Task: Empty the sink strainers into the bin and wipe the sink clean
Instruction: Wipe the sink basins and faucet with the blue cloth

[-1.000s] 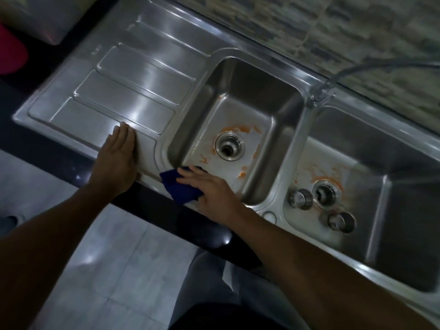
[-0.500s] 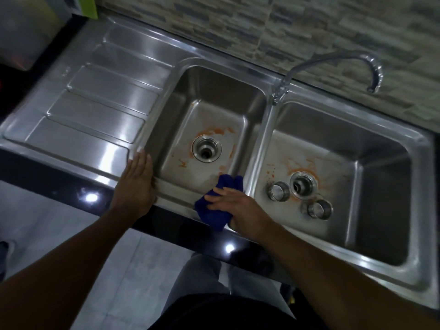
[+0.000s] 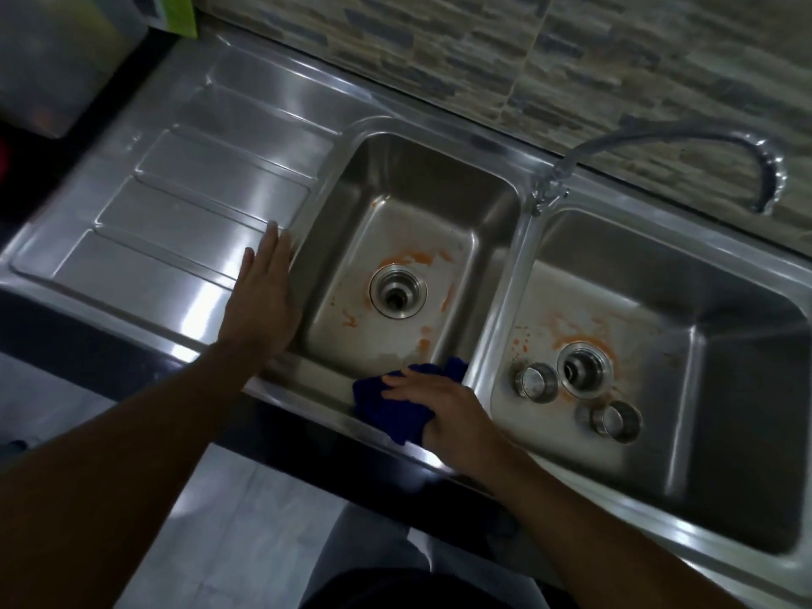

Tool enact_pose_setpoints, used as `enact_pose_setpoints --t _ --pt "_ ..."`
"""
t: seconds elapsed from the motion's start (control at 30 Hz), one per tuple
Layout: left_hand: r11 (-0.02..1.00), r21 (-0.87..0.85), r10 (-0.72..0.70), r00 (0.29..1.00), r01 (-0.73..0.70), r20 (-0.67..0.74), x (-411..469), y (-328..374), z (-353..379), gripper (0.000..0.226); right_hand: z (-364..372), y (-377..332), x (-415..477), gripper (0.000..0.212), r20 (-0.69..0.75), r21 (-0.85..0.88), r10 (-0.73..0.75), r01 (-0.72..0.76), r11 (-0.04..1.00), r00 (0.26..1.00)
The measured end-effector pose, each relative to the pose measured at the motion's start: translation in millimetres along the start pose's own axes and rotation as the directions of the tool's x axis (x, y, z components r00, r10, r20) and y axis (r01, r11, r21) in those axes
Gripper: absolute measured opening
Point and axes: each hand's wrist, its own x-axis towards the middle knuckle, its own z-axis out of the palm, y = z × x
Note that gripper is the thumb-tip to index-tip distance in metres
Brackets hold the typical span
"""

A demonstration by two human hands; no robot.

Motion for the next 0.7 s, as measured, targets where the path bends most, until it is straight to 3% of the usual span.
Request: enact_pose_setpoints --t 0.1,0.23,0.37,0.47,0.57,0.7 --pt "0.997 0.026 0.072 0.997 -0.071 -0.034 32 0 -2 0.071 -1 -1 31 0.063 -0.003 0.178 0.178 -0.174 0.968 0.984" --pt "0.988 0.069 0.138 0.989 -0.134 -0.053 80 -6 -5 0.062 -14 13 74 0.053 -0.083 0.051 0.412 -0.409 0.911 0.907" --pt "0.975 0.128 0.193 0.979 -0.183 -0.068 115 -15 1 0.063 -41 39 122 0.039 -0.147 0.061 0.569 -0.567 0.822 0.809" --pt "0.97 0.155 0.198 0.978 -0.186 -0.066 127 -20 5 0.065 -72 66 163 0.022 -0.245 -0.08 0.633 -0.666 0.742 0.734" --pt "0.971 0.152 0.196 0.978 -0.183 -0.072 133 -21 5 0.066 -96 92 197 0.022 -0.341 -0.217 0.654 -0.733 0.644 0.675" --pt "0.972 0.169 0.183 0.978 -0.166 -0.095 134 -21 8 0.066 -97 119 224 0.029 -0.432 -0.147 0.705 -0.815 0.56 0.562"
